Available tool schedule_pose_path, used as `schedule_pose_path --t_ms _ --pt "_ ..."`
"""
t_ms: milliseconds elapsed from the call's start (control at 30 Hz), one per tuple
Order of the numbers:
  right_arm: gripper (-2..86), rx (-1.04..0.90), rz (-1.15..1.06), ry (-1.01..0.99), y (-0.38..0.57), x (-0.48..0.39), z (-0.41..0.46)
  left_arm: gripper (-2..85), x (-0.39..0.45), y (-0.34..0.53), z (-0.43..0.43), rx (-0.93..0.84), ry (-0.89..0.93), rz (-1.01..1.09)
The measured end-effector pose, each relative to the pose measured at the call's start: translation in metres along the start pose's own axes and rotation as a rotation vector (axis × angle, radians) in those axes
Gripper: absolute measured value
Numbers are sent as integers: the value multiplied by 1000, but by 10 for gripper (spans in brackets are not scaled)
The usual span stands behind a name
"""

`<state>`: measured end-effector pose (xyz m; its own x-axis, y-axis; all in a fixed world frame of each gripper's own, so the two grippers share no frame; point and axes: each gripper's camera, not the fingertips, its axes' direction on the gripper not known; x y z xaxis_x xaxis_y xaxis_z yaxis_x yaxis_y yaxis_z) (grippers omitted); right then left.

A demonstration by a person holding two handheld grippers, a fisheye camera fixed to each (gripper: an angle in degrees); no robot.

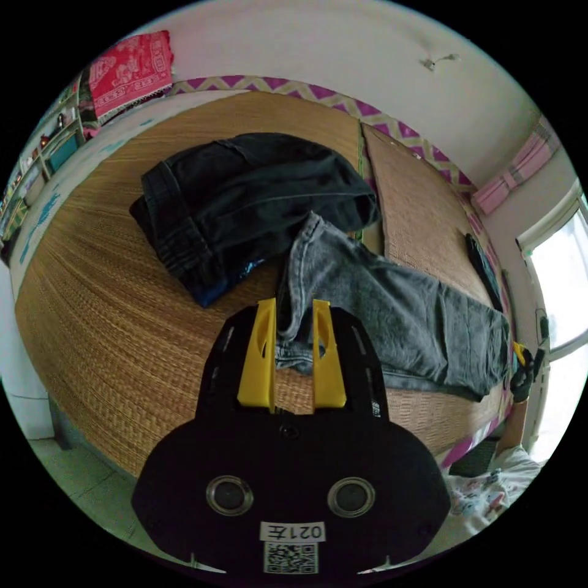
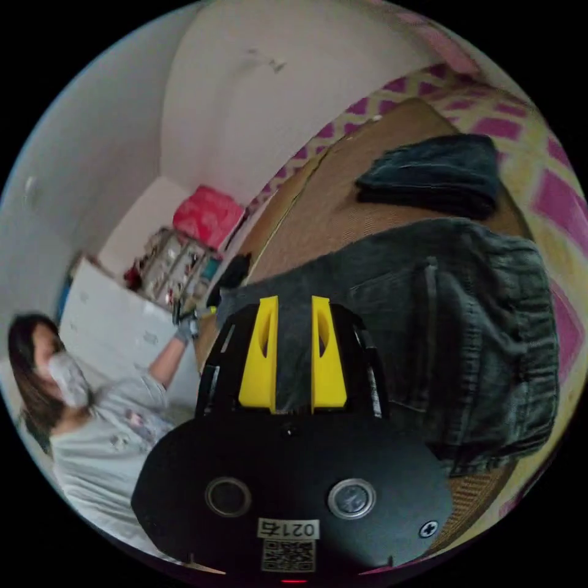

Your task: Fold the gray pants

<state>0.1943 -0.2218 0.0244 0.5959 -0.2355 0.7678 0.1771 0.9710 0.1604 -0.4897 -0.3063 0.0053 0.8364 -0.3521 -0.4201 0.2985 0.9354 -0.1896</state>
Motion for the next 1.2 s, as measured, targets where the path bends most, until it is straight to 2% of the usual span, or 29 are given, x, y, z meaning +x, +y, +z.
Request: schedule_pose_path --t_ms 100,233,433,500,700,800,967,1100,1200 --pt "91 -171 -262 55 -7 -86 75 79 4 -7 21 -55 -52 24" --pt "96 -376 -556 207 1 -180 179 19 12 -12 26 -48 -62 61" --pt "96 -560 -823 360 23 -259 296 -3 28 -15 9 -32 -104 152" --pt "74 -576 -842 448 27 -265 312 -3 30 -16 5 -39 -109 174" --pt "-2 -467 -677 301 5 -282 283 -4 31 -21 2 -66 -99 214" --pt "-8 -445 -701 282 6 -306 264 -5 29 -20 1 -83 -99 230" --pt "-9 -557 -796 398 34 -327 308 -2 6 -12 47 -178 -67 176" --pt "-7 -528 -853 487 49 -343 315 11 -5 -5 53 -130 -39 149" --pt "4 -547 -811 504 57 -341 325 40 -11 0 61 -133 -52 153"
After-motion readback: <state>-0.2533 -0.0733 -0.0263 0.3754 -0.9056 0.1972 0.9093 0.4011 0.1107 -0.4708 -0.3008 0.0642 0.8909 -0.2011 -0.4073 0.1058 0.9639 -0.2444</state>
